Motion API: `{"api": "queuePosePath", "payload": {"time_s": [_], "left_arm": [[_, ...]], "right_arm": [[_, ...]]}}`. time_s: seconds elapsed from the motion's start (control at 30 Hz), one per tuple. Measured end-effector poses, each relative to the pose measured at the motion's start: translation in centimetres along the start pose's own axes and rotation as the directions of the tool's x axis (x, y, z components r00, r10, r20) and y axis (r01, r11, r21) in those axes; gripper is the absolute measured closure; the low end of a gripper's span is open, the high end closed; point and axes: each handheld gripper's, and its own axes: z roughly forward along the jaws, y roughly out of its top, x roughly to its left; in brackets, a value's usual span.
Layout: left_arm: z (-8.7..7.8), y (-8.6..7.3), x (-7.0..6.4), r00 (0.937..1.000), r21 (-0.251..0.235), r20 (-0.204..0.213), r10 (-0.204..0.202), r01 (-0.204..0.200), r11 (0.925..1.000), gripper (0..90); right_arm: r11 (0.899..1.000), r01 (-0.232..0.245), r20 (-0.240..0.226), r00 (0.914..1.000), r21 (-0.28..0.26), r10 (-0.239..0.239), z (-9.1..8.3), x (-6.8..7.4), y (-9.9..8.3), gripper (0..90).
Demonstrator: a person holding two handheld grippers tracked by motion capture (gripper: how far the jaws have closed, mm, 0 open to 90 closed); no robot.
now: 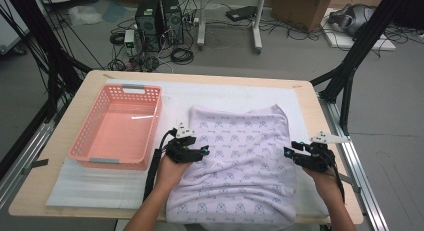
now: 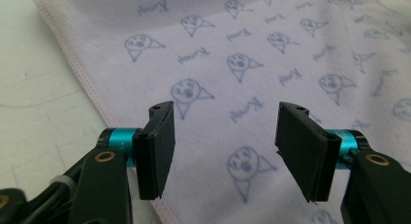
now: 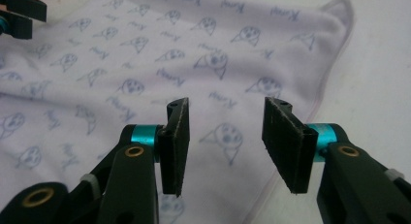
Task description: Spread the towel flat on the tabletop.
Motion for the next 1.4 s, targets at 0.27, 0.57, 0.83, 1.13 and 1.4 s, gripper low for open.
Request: {"api": "queuePosePath", "payload": {"time_s": [0.27,0.57,0.83,1.13,1.4], "left_arm": [[-1.0,-1.9,0.3,0.9997,0.051,0.017,-0.017,0.016,0.9986,40.9],[-1.1,-2.0,0.8,0.9968,0.042,-0.078,-0.016,0.02,0.9989,86.5],[-0.3,-1.2,2.5,0.9741,-0.025,-0.182,-0.134,0.132,0.9909,88.3],[0.9,1.3,3.6,0.959,-0.092,-0.259,-0.115,0.094,0.9913,88.5],[1.0,1.1,4.3,0.9653,-0.113,-0.173,-0.196,0.178,0.9775,64.7]], "right_arm": [[0.999,0.036,0.016,0.9992,0.011,-0.036,-0.4,1.7,-1.5,50.9],[0.996,0.037,0.017,0.9991,0.079,-0.039,0.9,1.9,-2.0,50.8],[0.986,0.079,0.079,0.9927,0.146,-0.091,3.0,1.1,-0.8,86.8],[0.988,0.082,0.187,0.9766,0.131,-0.106,5.4,0.0,1.0,88.0],[0.998,0.004,0.202,0.9793,0.06,-0.016,6.3,-1.0,1.9,77.8]]}}
